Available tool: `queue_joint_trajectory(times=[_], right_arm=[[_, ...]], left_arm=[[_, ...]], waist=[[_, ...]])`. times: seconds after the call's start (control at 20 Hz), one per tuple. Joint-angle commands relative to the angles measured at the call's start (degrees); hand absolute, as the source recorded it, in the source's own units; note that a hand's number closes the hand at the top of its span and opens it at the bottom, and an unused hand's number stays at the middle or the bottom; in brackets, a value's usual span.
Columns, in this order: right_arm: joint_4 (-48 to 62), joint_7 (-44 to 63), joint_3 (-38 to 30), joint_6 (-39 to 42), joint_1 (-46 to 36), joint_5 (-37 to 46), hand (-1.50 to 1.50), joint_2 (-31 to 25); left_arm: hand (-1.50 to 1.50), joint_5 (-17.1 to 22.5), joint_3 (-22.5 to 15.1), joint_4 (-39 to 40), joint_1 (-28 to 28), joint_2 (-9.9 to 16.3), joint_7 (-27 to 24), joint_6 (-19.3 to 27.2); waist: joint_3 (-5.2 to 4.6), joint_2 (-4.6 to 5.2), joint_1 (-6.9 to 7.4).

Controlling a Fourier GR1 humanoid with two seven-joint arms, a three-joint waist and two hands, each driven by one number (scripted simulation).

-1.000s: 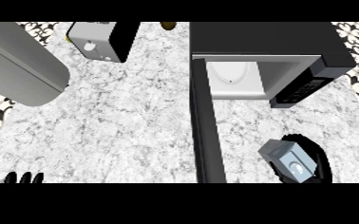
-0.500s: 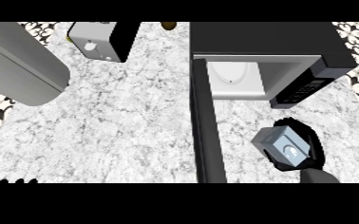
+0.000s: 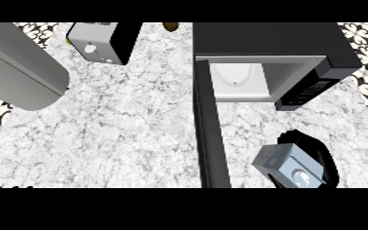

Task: Pick up the milk, place it into the microwave and close the microwave

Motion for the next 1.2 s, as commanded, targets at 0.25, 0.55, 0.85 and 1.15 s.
queue_joint_trajectory(times=[0.25, 0.55, 0.85, 1.15], right_arm=[[-24.0, 16.5, 6.4, -9.2, 8.4, -1.1, 1.5, 6.9], [-24.5, 16.5, 13.4, -19.2, 5.5, 5.1, 1.5, 8.7], [-21.7, 22.8, 12.5, -27.9, -6.3, 7.4, 1.5, 8.8], [-6.1, 19.9, 9.9, -37.0, -15.5, 11.0, 1.5, 8.8]], left_arm=[[-1.5, 5.0, 4.8, 0.8, 3.4, 1.3, -3.4, -4.3], [-1.5, 6.8, 7.7, -0.9, 2.8, 1.4, -0.7, -5.0], [-1.5, 6.2, 9.2, 3.9, 0.4, 0.2, -2.5, -6.0], [-1.5, 6.5, 11.1, 3.8, 0.7, 1.2, -1.6, -7.8]], waist=[[0.02, 0.06, 0.55], [0.07, 0.19, 0.69], [0.05, 0.25, 0.9], [0.09, 0.38, 1.24]])
